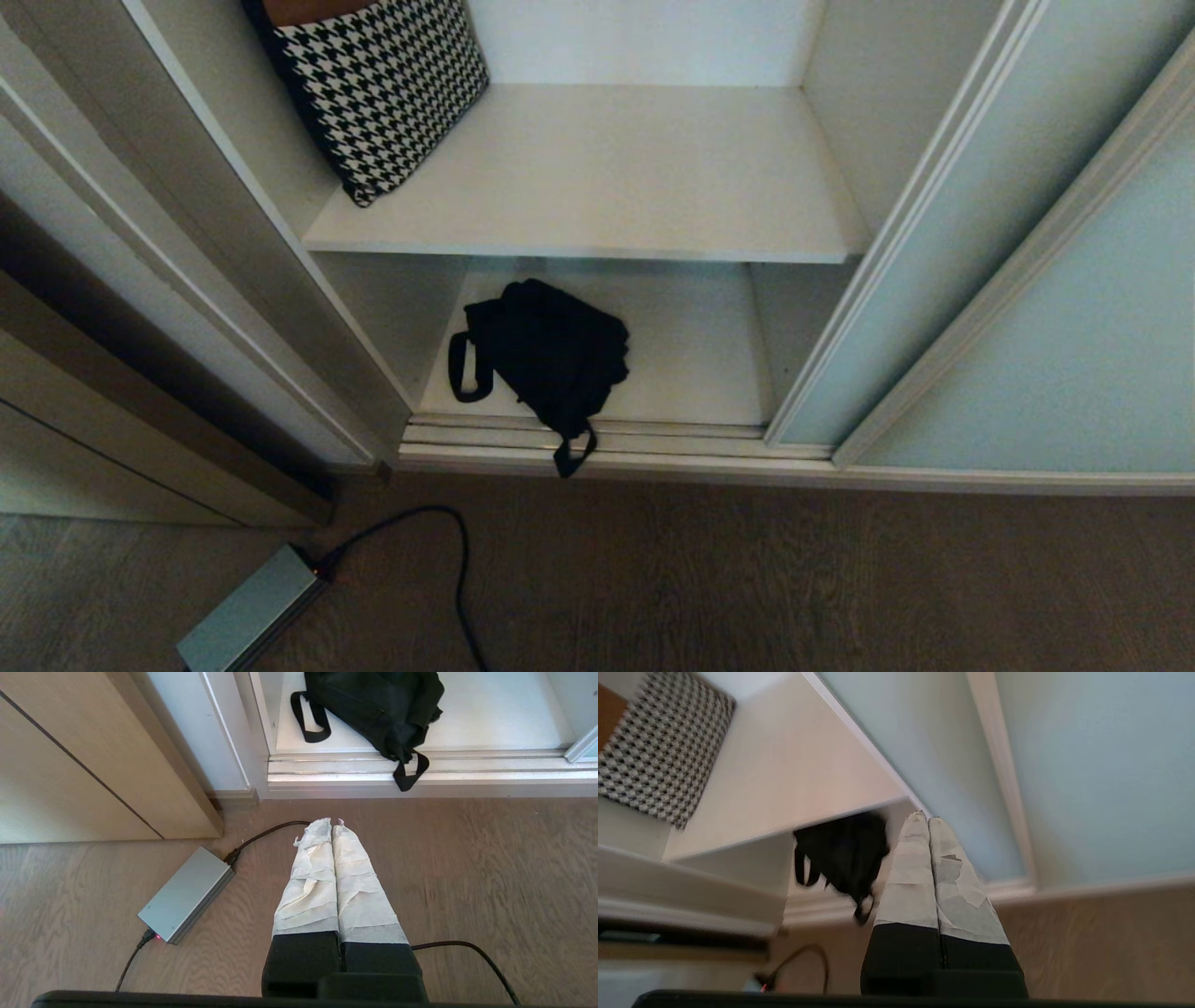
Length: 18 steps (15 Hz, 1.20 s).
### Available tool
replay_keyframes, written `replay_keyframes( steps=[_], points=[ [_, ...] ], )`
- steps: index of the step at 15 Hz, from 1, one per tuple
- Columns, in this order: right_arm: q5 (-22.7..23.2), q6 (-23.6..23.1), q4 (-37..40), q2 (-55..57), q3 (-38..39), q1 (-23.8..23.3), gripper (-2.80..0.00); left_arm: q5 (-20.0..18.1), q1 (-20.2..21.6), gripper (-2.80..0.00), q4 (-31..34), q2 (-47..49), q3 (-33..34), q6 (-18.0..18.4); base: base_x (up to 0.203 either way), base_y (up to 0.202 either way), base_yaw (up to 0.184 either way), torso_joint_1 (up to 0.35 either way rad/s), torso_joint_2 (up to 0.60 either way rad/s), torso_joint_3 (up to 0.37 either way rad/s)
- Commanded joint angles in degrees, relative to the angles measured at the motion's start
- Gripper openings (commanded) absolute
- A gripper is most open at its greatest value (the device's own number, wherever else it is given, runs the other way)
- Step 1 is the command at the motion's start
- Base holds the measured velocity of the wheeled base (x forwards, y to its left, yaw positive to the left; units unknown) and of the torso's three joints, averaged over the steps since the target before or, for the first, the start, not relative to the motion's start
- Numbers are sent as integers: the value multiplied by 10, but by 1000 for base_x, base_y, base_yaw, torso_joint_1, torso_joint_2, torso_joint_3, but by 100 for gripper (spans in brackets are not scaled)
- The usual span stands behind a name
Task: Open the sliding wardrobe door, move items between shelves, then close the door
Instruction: Close the door
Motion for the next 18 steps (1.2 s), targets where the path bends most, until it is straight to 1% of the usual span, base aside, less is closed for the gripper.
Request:
replay_keyframes(
  steps=[1,3,6,10,14,18],
  points=[
    [11,6,-1,39,3,-6,-280,0,0,-280,0,1,0,0,0,0,0,0,0,0],
    [18,17,-19,61,3,-5,-280,0,0,-280,0,1,0,0,0,0,0,0,0,0],
    [37,18,-43,94,-3,-9,-280,0,0,-280,0,1,0,0,0,0,0,0,0,0],
    [40,18,-45,119,-5,-15,-280,0,0,-280,0,1,0,0,0,0,0,0,0,0],
    [39,22,-95,142,6,-15,-280,0,0,-280,0,1,0,0,0,0,0,0,0,0],
    [40,26,-98,163,0,-15,-280,0,0,-280,0,1,0,0,0,0,0,0,0,0]
  ],
)
